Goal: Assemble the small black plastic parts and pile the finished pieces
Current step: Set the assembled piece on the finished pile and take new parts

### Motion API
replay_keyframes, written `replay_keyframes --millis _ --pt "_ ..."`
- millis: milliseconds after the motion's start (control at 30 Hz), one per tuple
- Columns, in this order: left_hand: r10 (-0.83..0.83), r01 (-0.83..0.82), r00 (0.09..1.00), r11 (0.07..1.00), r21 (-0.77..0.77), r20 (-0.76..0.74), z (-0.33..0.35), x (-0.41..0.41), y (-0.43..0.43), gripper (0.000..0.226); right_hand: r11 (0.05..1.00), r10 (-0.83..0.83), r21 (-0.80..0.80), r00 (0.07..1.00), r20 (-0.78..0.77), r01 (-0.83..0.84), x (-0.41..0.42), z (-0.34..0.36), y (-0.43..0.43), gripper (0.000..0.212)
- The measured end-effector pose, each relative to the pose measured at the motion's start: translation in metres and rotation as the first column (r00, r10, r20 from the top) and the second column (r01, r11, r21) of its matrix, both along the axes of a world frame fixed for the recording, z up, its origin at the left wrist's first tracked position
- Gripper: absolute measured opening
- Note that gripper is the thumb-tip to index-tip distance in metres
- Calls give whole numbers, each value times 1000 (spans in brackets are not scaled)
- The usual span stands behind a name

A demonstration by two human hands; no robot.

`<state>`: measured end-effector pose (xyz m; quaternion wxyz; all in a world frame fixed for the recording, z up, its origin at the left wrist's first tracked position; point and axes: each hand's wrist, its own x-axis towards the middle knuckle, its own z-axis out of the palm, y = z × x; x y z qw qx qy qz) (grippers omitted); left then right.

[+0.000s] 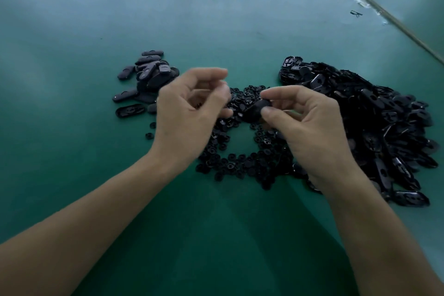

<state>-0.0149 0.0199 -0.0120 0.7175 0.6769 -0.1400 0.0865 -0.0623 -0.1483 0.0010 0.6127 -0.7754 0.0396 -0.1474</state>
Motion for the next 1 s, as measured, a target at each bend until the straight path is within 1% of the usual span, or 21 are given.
replay_keyframes --millis 67,133,167,233,333,400,533,600,700,767,800,833,900,933,967,1000 --pt "-80 75 996 989 127 33 -2 -7 -4 19 990 42 132 999 6 -42 0 -1 5 17" --pt "-100 87 994 970 227 47 -5 -11 -6 17 969 57 242 998 -7 -54 1 -3 6 19" --pt "-98 84 994 970 230 47 -6 -12 -6 14 959 63 277 998 -15 -56 2 -3 7 20" --pt "-109 104 994 979 175 19 -7 -11 -5 11 952 68 301 997 -23 -58 2 -3 8 22" --pt "-144 142 990 980 137 1 -8 -9 -3 12 955 65 290 998 -5 -60 1 -3 12 25" --pt "-151 151 988 983 104 0 -10 -9 -3 12 966 34 257 999 -3 -32 0 -3 14 24" --pt "-122 122 992 992 37 7 -14 -8 -3 14 997 -73 31 997 -3 73 0 -7 13 14" --pt "-116 115 993 993 34 11 -15 -7 -2 15 997 -79 -24 997 0 79 0 -8 13 10" --pt "-128 128 992 992 15 -1 -15 -5 -1 14 994 -88 -60 996 0 88 -1 -9 14 9" --pt "-125 125 992 992 -4 -9 -16 -3 -1 15 981 -123 -147 992 24 125 -1 -10 14 7" --pt "-116 116 993 993 -9 -12 -16 -2 -1 15 959 -142 -244 989 38 147 -1 -10 13 8" --pt "-102 102 995 995 -14 -15 -17 -1 -1 16 913 -146 -380 988 45 152 -1 -11 12 12" --pt "-66 66 998 998 -19 -18 -17 1 0 18 744 -128 -660 992 15 106 -3 -13 11 23" --pt "-51 51 999 999 -18 -17 -17 2 0 19 674 -122 -736 992 -16 71 -3 -14 11 27" --pt "-41 41 999 999 -18 -15 -17 2 0 20 639 -124 -768 991 -48 42 -3 -15 12 27" --pt "-35 35 999 999 -19 -12 -17 2 0 21 628 -131 -778 989 -67 30 -4 -15 13 25"
